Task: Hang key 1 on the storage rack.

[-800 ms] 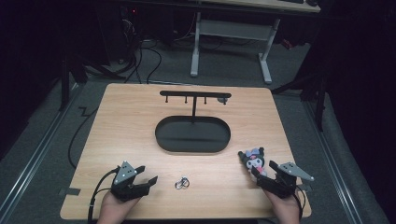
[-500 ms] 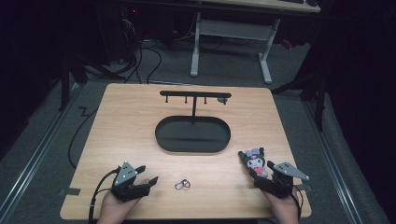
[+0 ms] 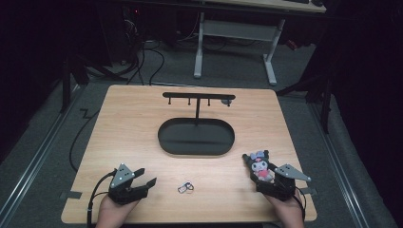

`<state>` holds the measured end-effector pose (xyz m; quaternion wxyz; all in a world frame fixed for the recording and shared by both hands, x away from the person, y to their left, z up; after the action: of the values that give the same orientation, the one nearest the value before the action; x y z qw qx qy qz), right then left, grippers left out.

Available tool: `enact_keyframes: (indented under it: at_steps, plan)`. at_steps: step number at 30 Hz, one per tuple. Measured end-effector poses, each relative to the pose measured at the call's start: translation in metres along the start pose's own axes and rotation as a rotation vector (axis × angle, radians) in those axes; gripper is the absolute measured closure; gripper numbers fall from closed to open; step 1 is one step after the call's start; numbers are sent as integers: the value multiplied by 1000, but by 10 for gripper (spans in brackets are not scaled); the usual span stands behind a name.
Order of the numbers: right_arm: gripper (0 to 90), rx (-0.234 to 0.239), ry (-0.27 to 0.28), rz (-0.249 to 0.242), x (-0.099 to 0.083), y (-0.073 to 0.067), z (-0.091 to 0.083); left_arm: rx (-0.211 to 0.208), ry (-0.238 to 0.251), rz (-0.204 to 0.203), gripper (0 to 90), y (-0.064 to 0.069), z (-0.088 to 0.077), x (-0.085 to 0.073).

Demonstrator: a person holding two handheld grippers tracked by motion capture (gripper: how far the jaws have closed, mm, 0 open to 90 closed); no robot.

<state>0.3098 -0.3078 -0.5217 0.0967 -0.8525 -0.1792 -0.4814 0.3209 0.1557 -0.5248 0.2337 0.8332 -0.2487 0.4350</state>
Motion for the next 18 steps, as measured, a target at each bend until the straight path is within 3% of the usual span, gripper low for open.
enact_keyframes:
  at_steps: [5,6,10,18]
  plan:
    - [141,0,3,2,1,0,0,35,-4,55,367,1,-14,-4]
    - [132,-6,2,-6,1,1,-1,50,-11,60,363,-1,-21,-13]
    - [95,-18,8,-26,4,-2,-3,53,-6,15,360,-7,-28,-22]
    - [55,25,-7,-33,11,-19,1,55,10,22,353,-10,-27,-20]
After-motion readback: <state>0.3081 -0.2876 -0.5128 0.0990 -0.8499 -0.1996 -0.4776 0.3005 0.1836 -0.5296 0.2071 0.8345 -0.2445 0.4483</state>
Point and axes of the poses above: each handheld gripper's, and its own axes: z roughly forward along the jaws, x roughly out of its top, y roughly to its right, the point moved 3 cm from there along z, roughly forward along the jaws, and after that the axes turned 4 degrees about -z, right-handed, at the moved point
